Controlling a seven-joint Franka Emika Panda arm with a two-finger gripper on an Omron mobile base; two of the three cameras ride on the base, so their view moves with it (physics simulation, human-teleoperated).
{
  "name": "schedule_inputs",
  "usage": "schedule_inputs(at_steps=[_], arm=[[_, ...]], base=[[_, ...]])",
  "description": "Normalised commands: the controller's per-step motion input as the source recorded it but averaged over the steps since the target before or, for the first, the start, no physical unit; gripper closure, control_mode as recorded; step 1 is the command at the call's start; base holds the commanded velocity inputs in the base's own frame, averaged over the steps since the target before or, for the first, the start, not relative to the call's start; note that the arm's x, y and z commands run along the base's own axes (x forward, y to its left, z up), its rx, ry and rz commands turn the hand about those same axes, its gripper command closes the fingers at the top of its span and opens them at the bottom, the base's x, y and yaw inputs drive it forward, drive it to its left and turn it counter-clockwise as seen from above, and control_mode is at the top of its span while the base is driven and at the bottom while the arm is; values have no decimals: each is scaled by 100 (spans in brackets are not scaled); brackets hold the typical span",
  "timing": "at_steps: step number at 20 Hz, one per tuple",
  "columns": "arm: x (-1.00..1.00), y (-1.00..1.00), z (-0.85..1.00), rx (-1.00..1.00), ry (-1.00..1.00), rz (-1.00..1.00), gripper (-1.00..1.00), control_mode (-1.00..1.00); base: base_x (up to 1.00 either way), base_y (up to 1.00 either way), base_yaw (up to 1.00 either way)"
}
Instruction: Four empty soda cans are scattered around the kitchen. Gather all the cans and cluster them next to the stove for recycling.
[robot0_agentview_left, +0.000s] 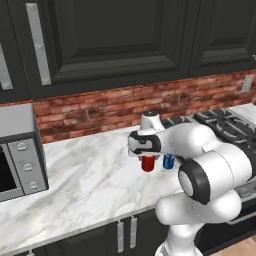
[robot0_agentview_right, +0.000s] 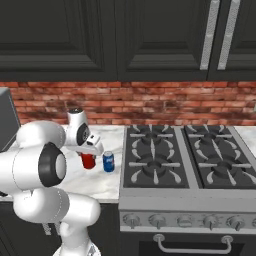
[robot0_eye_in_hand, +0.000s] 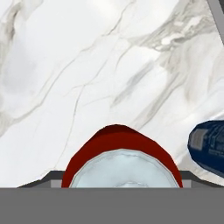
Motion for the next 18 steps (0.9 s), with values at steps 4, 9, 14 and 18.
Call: schedule_inputs(at_steps=[4,9,14,18], arm=[[0,-5,-18,0,0,0,100,-100],[0,0,-20,0,0,0,-100,-100],[-6,-7,-12,0,-2,0,-100,-100],[-11,-2,-14,0,-2,0,-100,-100]], base=[[0,0,0],[0,0,0],[0,0,0],[0,0,0]])
